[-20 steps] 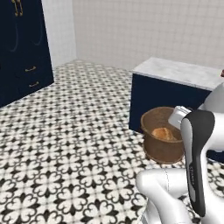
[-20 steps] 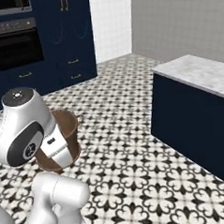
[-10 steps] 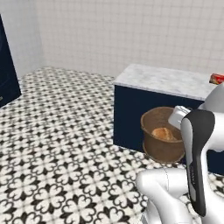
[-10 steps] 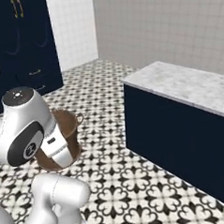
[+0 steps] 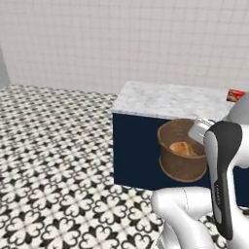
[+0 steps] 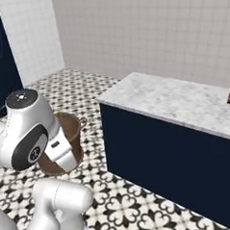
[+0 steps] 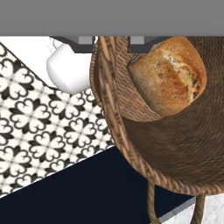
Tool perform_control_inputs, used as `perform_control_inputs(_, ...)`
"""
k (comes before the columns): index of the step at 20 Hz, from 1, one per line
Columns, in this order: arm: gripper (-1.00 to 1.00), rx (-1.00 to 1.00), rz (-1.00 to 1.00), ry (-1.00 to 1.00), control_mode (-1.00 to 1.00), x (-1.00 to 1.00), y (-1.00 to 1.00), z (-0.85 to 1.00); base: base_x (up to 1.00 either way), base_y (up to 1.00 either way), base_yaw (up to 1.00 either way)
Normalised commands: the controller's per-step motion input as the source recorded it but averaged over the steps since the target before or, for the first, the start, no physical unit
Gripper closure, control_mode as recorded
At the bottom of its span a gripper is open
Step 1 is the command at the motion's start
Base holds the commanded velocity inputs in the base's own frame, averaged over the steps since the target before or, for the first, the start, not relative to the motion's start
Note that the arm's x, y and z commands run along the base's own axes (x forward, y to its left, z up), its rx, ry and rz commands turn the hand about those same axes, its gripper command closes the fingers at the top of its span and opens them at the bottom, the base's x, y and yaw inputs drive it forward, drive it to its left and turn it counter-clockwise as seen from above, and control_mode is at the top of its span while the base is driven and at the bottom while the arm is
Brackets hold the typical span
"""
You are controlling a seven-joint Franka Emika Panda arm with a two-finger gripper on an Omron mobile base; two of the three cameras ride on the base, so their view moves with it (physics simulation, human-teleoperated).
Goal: Open the cabinet, pick up the bread from the cabinet and place it in the basket. Then move the basket to the dining counter.
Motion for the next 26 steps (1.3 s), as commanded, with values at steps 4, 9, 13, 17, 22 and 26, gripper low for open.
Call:
perform_control_inputs(4, 1.0, 0.0, 0.0, 0.0, 1.0, 0.0, 0.0, 0.0, 1.0, 0.69, -0.59)
perform_control_inputs(9, 1.0, 0.0, 0.0, 0.0, 1.0, 0.0, 0.0, 0.0, 0.84, 0.72, -0.56)
perform_control_inputs(13, 1.0, 0.0, 0.0, 0.0, 1.0, 0.0, 0.0, 0.0, 0.65, 0.45, -0.4)
perform_control_inputs(17, 1.0, 0.0, 0.0, 0.0, 1.0, 0.0, 0.0, 0.0, 0.57, 0.0, -0.07)
perform_control_inputs(22, 1.0, 0.0, 0.0, 0.0, 1.0, 0.0, 0.0, 0.0, 0.8, -0.02, 0.0)
perform_control_inputs(26, 1.0, 0.0, 0.0, 0.0, 1.0, 0.0, 0.0, 0.0, 0.8, 0.0, 0.0)
